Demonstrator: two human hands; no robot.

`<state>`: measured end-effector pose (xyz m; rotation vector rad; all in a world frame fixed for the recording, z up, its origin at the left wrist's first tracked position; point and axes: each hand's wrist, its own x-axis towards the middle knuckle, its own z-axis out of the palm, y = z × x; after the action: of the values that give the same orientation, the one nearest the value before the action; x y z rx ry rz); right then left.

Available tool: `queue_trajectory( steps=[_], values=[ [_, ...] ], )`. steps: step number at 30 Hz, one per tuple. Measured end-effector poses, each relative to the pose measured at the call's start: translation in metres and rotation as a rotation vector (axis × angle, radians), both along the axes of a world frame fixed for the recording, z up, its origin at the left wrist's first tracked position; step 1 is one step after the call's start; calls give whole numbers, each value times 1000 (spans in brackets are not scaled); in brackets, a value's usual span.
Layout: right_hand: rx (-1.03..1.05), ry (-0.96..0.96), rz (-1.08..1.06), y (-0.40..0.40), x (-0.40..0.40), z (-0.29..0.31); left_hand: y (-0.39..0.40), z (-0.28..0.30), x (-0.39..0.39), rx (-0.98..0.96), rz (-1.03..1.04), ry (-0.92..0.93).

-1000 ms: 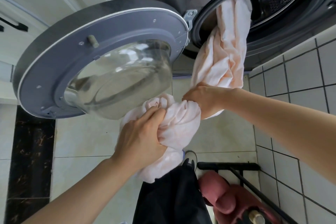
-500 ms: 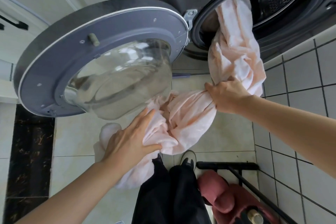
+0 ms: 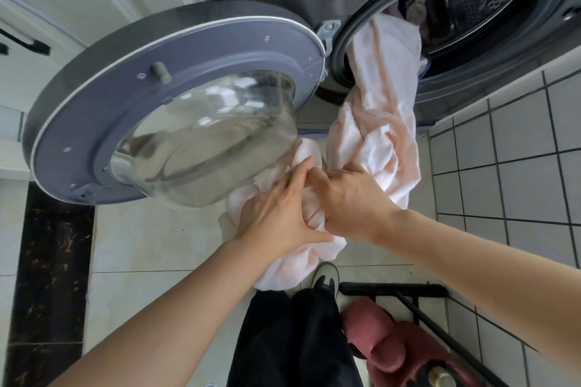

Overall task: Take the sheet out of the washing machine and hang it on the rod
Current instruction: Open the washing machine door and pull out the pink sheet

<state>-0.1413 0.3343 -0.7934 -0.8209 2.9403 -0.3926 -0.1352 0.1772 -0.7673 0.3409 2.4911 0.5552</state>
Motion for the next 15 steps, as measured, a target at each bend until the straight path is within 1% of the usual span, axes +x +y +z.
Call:
queue_trajectory(
  steps=[2, 4, 6, 8, 9, 11, 15],
  values=[
    [-33, -3, 9, 3, 1, 5, 2, 1, -1, -51, -25, 70],
    [-27, -60, 26, 8, 2, 9, 3, 1, 0, -79, -35, 116],
    [-13, -205, 49, 14, 3, 11, 2, 1, -1, -93, -30, 145],
    [-43, -382, 65, 22, 3, 14, 0, 2, -2, -97, -22, 161],
    [-49, -405, 71, 27, 2, 17, -1, 3, -3, -94, -16, 159],
    [-5, -365, 93, 37, 1, 22, -1, 6, -5, -83, -1, 138],
    [215, -390, 105, 61, -8, 12, -2, 12, -5, -43, -11, 205]
  ],
)
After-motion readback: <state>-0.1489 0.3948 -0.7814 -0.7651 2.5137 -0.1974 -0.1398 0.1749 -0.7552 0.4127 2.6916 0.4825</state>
